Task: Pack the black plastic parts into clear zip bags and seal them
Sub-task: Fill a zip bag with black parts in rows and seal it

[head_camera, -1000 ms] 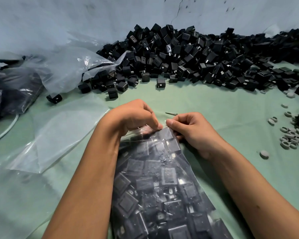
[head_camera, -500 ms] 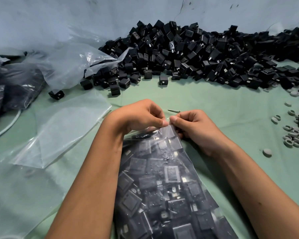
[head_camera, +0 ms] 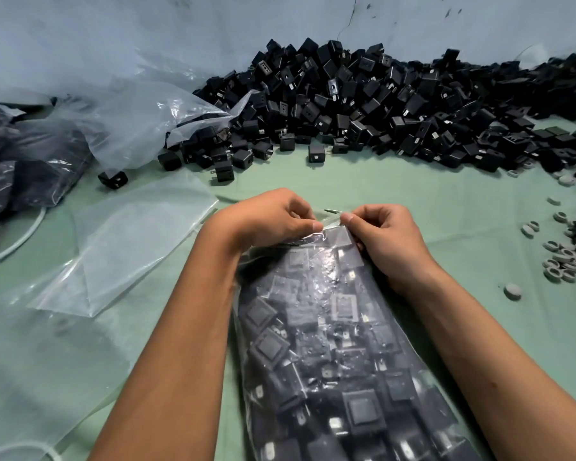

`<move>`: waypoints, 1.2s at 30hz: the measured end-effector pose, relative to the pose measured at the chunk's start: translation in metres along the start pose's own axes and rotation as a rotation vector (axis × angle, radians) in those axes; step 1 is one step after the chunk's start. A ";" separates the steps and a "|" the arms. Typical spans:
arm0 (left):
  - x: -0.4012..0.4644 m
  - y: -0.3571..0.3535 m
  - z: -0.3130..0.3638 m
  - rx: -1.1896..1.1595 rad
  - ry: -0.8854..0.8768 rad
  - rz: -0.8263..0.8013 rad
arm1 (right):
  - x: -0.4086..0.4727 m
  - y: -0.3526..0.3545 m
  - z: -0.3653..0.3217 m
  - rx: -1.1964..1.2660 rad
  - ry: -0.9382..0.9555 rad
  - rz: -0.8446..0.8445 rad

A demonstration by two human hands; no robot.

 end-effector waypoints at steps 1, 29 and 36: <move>-0.001 0.000 -0.003 -0.006 0.007 -0.010 | 0.001 0.000 0.000 -0.030 0.016 0.009; -0.004 -0.008 -0.005 -0.026 0.057 -0.068 | 0.034 -0.038 -0.020 -0.546 -0.183 -0.775; -0.006 0.000 -0.009 -0.016 0.075 -0.069 | 0.029 -0.044 -0.032 -0.615 0.092 -0.813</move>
Point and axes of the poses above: each hand's wrist, its own x-axis towards the middle knuckle, its own y-axis out of the back of the hand, z = x × y, the point moved 7 cm from there along x, towards the middle knuckle, and after that the axes turned 10 degrees about z, right-handed, at the moved point
